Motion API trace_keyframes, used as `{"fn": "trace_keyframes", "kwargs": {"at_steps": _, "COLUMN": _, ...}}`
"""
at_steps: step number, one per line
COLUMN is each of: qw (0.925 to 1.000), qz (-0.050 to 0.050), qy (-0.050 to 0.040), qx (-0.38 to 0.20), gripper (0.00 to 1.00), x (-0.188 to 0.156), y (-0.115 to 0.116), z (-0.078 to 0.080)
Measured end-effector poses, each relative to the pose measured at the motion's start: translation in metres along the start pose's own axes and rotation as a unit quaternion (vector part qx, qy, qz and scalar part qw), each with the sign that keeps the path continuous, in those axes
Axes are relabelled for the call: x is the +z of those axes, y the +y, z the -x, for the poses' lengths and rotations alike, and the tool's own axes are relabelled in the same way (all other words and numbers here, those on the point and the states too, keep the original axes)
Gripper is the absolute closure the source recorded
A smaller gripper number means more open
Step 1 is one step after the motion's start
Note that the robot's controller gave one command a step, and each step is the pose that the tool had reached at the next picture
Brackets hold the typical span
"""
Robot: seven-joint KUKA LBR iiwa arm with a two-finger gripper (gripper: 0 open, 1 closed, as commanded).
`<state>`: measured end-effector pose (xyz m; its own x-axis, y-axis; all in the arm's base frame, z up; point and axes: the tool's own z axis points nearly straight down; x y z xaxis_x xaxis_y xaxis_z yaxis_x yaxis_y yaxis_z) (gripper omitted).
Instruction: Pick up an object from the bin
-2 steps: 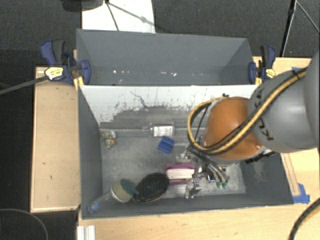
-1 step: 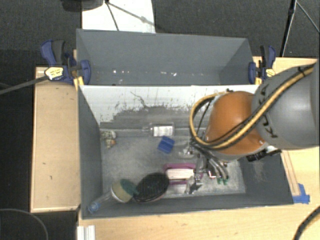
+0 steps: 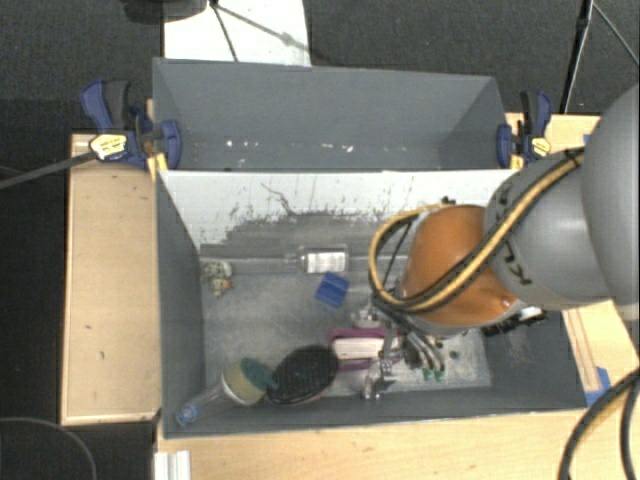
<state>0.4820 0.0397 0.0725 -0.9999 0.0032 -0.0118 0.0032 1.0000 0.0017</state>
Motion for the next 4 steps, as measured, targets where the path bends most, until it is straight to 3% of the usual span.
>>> {"fn": "trace_keyframes", "kwargs": {"at_steps": 1, "qw": 1.0, "qz": 0.0, "qy": 0.0032, "qx": 0.001, "gripper": 0.0, "x": -0.001, "y": 0.0, "z": 0.001}}
{"fn": "trace_keyframes", "kwargs": {"at_steps": 2, "qw": 1.0, "qz": 0.0, "qy": -0.0021, "qx": 0.002, "gripper": 1.0, "x": -0.003, "y": 0.0, "z": 0.004}}
{"fn": "trace_keyframes", "kwargs": {"at_steps": 3, "qw": 1.0, "qz": 0.0, "qy": 0.0032, "qx": 0.003, "gripper": 1.0, "x": -0.049, "y": 0.001, "z": 0.006}}
{"fn": "trace_keyframes", "kwargs": {"at_steps": 4, "qw": 1.0, "qz": 0.0, "qy": 0.004, "qx": 0.003, "gripper": 1.0, "x": -0.052, "y": 0.001, "z": 0.007}}
